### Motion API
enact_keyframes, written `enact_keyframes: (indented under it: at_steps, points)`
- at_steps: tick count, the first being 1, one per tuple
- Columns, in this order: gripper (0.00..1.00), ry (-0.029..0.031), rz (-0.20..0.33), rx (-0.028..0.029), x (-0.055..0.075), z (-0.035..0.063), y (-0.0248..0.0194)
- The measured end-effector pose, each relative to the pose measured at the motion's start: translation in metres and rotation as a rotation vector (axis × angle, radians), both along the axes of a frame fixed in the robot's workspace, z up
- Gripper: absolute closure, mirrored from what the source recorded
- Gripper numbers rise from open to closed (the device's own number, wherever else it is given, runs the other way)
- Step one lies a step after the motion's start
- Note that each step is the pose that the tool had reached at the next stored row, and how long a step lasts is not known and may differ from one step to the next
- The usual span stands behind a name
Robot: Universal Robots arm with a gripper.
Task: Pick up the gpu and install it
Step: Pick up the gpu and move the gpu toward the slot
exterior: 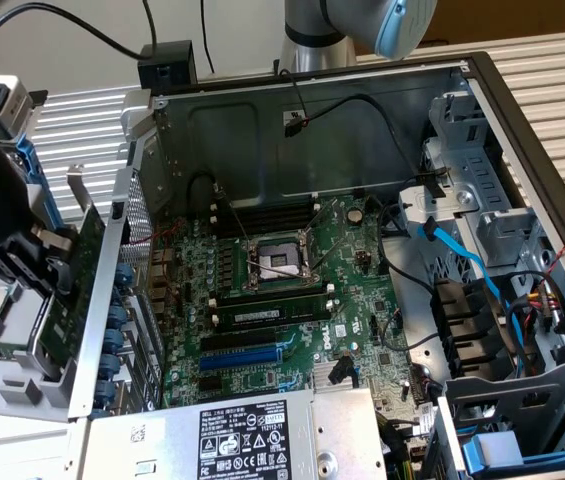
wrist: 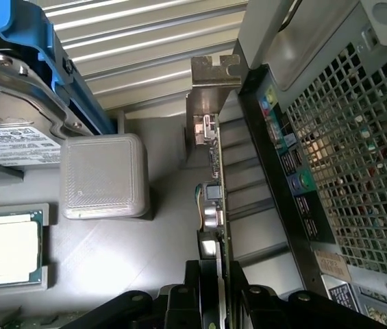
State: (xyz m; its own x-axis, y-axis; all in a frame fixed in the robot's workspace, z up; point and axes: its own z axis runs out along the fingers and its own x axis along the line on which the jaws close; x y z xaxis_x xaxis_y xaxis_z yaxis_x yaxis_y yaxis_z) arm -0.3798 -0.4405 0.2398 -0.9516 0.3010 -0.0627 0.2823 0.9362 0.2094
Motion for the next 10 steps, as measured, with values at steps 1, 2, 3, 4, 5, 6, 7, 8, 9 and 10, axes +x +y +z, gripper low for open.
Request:
enact_keyframes:
  at_steps: [1, 2, 3, 4, 5, 6, 7, 8, 9, 10]
  points:
    - [0.72, 0.0, 0.0, 0.0, 0.0, 0.0012, 0.0]
    - [0.72, 0.0, 0.0, 0.0001, 0.0, 0.0024, -0.0001]
    - [0.72, 0.0, 0.0, 0.0001, 0.0, 0.0037, -0.0002]
    - [0.72, 0.0, 0.0, 0.0, 0.0, 0.005, -0.0003]
    - [0.72, 0.0, 0.0, 0.0, 0.0, 0.0062, -0.0004]
    - [0.72, 0.0, 0.0, 0.0, 0.0, 0.0071, -0.0005]
    - [0.72, -0.0001, 0.0, 0.0, 0.0, 0.0082, -0.0006]
    - [0.72, -0.0001, 0.0, 0.0001, 0.0, 0.0091, -0.0008]
    - [0.72, 0.0, 0.0, 0.0, 0.0, 0.0103, -0.0011]
    - [0.72, 0.0, 0.0, 0.0001, 0.0, 0.0114, -0.0013]
